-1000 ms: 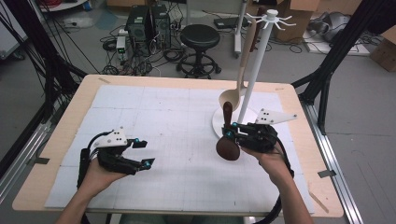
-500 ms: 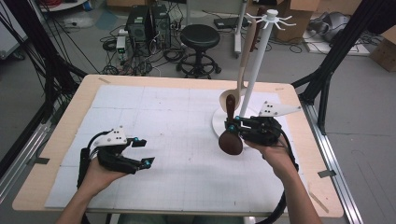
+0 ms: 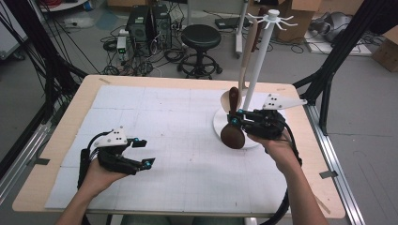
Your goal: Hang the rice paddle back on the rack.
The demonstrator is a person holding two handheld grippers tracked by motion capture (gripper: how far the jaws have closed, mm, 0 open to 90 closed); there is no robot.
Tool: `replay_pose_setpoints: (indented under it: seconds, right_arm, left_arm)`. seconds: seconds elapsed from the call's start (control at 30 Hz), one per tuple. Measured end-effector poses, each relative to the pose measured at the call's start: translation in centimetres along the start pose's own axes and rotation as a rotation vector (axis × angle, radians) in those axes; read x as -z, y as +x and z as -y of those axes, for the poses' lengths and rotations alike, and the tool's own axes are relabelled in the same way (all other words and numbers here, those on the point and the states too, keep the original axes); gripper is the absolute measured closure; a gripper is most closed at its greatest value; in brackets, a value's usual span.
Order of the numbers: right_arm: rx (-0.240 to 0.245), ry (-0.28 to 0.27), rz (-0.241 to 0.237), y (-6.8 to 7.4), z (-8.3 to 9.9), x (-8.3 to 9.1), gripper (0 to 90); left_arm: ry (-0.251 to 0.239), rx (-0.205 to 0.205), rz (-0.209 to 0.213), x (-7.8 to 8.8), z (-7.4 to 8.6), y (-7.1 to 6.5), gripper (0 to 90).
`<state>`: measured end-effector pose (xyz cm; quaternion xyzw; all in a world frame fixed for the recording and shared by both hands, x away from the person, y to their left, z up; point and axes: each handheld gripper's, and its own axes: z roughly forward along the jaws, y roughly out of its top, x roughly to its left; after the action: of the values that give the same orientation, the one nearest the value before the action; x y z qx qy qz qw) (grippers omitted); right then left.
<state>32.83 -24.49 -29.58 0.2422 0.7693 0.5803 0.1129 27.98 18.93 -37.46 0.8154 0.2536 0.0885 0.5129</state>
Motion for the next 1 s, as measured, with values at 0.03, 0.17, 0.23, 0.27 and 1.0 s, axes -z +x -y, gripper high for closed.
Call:
replay_pose_setpoints:
  seconds: [0.03, 0.17, 0.23, 0.27, 1.0]
  right_arm:
    - [0.003, -0.003, -0.001, 0.0, -0.1, 0.1, 78.1]
    - [0.011, -0.012, 0.012, -0.2, -0.8, 0.6, 78.1]
    - [0.011, -0.018, 0.014, -0.2, -1.1, 0.8, 78.1]
    - [0.012, -0.019, 0.016, -0.3, -1.3, 0.9, 78.1]
    - [0.027, -0.058, 0.042, -1.6, -4.6, 1.9, 78.1]
  left_arm:
    - [-0.001, 0.0, -0.001, 0.0, 0.0, 0.0, 26.7]
    - [0.002, -0.005, 0.002, -0.1, 0.0, -0.1, 26.4]
    - [0.001, -0.005, 0.003, -0.1, 0.0, -0.1, 26.3]
    - [-0.002, -0.002, 0.004, -0.1, 0.0, 0.0, 26.3]
    - [-0.016, 0.005, 0.001, 0.2, 0.0, 0.0, 25.7]
